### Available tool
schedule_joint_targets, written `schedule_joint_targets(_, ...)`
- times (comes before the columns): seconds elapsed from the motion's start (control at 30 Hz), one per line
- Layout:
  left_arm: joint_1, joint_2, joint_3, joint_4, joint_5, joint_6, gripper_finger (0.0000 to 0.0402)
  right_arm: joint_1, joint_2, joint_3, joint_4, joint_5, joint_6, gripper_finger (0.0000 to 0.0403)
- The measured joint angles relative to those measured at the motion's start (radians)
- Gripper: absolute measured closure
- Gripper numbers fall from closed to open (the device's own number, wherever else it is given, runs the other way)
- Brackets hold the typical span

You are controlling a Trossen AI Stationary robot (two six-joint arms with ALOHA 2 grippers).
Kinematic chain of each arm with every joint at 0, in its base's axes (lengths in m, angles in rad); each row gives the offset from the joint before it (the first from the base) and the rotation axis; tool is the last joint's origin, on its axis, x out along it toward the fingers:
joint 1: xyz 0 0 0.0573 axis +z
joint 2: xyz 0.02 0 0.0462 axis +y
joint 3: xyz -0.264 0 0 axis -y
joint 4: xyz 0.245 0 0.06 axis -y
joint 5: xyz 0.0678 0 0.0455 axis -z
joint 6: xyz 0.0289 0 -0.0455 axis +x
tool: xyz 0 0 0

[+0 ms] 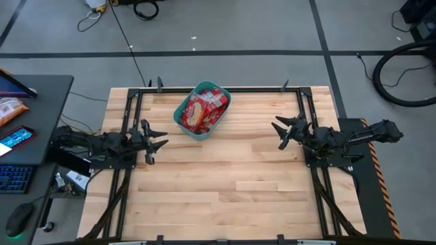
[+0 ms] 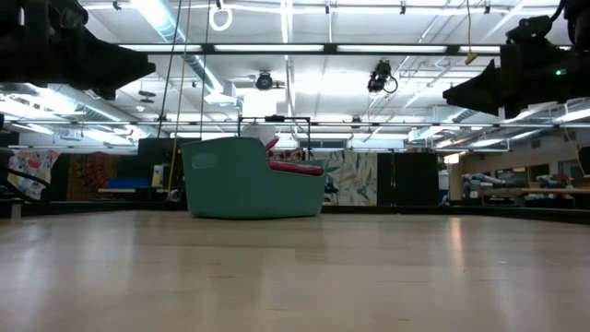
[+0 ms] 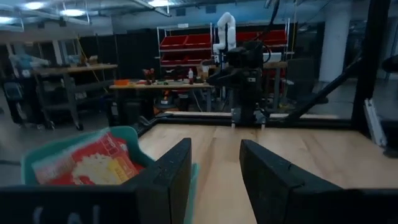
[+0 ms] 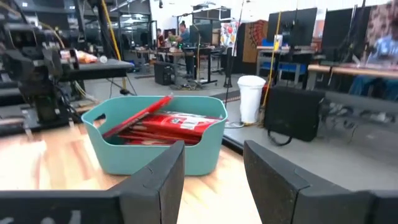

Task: Sort popcorn bags into baskets
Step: Return to Home Position

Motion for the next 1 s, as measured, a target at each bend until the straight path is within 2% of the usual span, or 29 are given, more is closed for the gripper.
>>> schedule_joint_targets(0.17,0.0,0.0,0.0,0.001,0.0,0.111,0.026,0.0,0.0,0.0,0.004,-0.002,-0.049,0.0234)
schedule_joint_targets(1.0,0.0,0.0,-0.001,0.002,0.0,0.104,0.026,0.0,0.0,0.0,0.004,-0.002,-0.051,0.0234)
